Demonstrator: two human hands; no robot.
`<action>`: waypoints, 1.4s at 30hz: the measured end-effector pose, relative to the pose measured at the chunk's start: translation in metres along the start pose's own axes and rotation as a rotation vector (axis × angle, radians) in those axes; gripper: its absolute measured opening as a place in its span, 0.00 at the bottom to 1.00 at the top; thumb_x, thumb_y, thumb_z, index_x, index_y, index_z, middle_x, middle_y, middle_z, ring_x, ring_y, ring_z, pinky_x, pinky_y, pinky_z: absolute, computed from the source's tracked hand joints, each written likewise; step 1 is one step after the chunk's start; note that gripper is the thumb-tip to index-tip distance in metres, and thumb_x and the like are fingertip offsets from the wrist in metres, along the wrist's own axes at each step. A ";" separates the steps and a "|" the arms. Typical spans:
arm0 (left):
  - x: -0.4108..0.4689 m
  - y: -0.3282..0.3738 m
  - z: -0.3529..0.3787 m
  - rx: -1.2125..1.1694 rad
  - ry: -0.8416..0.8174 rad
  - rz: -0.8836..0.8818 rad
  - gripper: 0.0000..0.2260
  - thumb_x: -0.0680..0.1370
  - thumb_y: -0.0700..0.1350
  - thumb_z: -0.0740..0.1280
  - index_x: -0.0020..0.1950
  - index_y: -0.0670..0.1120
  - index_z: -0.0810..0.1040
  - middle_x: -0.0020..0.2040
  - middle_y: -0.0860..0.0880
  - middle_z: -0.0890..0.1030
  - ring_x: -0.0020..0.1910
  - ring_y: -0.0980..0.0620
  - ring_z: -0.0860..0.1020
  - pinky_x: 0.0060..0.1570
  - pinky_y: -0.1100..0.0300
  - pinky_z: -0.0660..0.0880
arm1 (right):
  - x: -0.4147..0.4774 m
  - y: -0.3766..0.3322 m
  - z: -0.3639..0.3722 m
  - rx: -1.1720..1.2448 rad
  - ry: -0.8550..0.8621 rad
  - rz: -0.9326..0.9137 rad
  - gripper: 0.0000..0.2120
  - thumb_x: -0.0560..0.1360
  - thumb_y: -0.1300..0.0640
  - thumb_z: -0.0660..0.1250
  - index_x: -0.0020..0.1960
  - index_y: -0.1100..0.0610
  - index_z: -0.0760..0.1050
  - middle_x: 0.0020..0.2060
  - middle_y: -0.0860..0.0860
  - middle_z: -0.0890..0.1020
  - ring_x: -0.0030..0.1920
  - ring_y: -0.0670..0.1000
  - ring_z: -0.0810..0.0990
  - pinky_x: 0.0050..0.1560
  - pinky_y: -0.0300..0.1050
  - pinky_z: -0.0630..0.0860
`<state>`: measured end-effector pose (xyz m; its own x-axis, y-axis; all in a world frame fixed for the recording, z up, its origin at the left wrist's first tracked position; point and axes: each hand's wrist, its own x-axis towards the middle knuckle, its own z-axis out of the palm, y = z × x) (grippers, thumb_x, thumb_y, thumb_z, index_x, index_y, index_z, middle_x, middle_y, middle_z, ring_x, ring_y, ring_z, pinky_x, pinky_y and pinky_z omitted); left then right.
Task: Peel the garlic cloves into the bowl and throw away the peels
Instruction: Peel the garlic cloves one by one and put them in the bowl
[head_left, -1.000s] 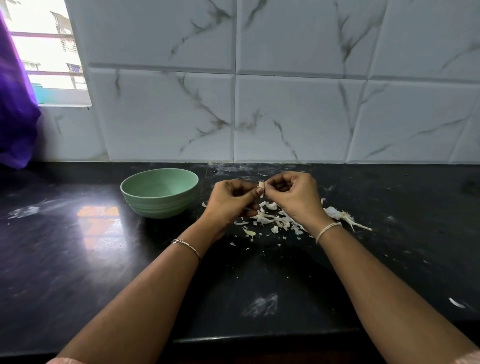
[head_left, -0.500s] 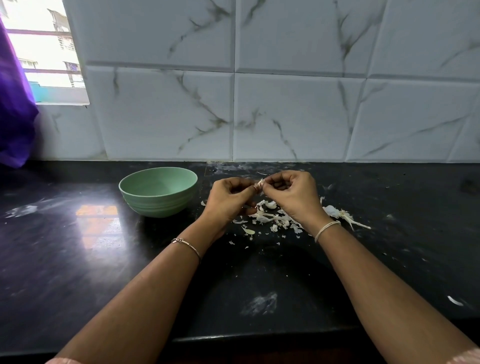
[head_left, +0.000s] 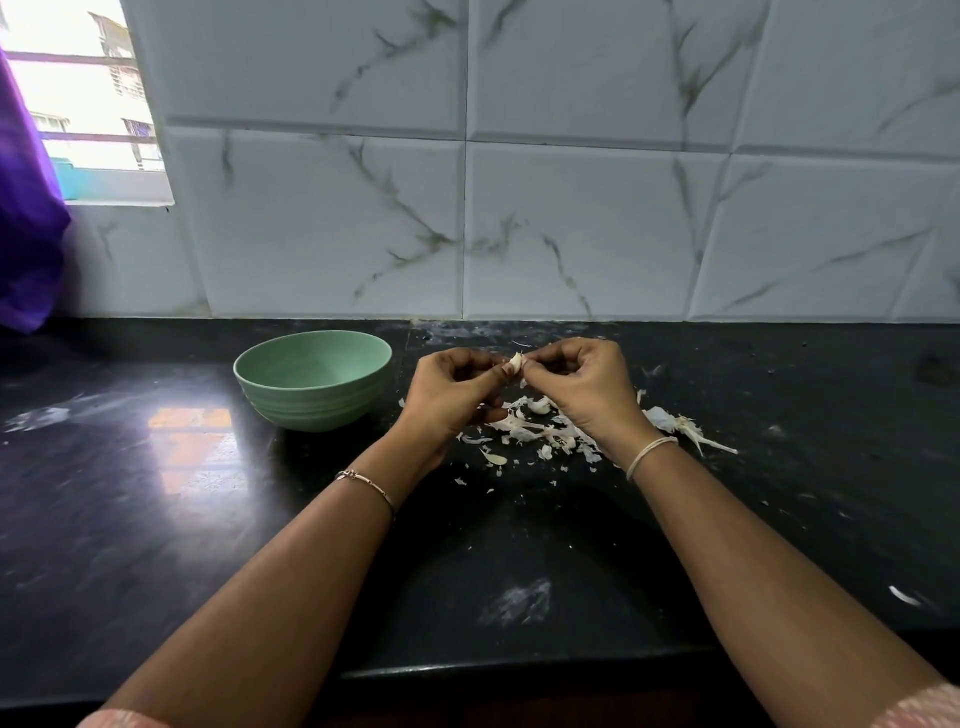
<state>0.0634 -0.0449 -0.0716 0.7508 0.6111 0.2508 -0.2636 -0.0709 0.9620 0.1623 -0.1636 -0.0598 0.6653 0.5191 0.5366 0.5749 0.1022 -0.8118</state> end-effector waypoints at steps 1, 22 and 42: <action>0.000 0.000 0.000 0.002 0.001 0.003 0.08 0.75 0.39 0.73 0.50 0.36 0.81 0.41 0.41 0.81 0.30 0.55 0.76 0.34 0.60 0.80 | 0.000 0.000 0.000 -0.003 -0.001 0.000 0.02 0.70 0.63 0.75 0.42 0.60 0.84 0.35 0.52 0.85 0.37 0.48 0.84 0.46 0.45 0.82; -0.001 0.003 0.002 0.042 -0.014 0.082 0.06 0.77 0.38 0.69 0.52 0.41 0.74 0.40 0.42 0.78 0.28 0.50 0.77 0.29 0.58 0.79 | 0.001 0.004 0.006 0.130 -0.025 0.087 0.05 0.71 0.63 0.75 0.43 0.57 0.80 0.39 0.56 0.83 0.40 0.51 0.82 0.44 0.45 0.82; 0.000 0.013 -0.010 -0.216 0.033 -0.123 0.03 0.79 0.40 0.68 0.47 0.45 0.75 0.43 0.48 0.80 0.30 0.55 0.79 0.29 0.61 0.79 | -0.011 -0.010 -0.015 -0.152 -0.651 0.180 0.09 0.70 0.68 0.74 0.49 0.63 0.80 0.37 0.53 0.83 0.36 0.44 0.80 0.37 0.36 0.77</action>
<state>0.0535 -0.0380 -0.0607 0.7663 0.6300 0.1263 -0.2974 0.1734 0.9389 0.1563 -0.1834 -0.0538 0.3628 0.9254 0.1100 0.5742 -0.1291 -0.8084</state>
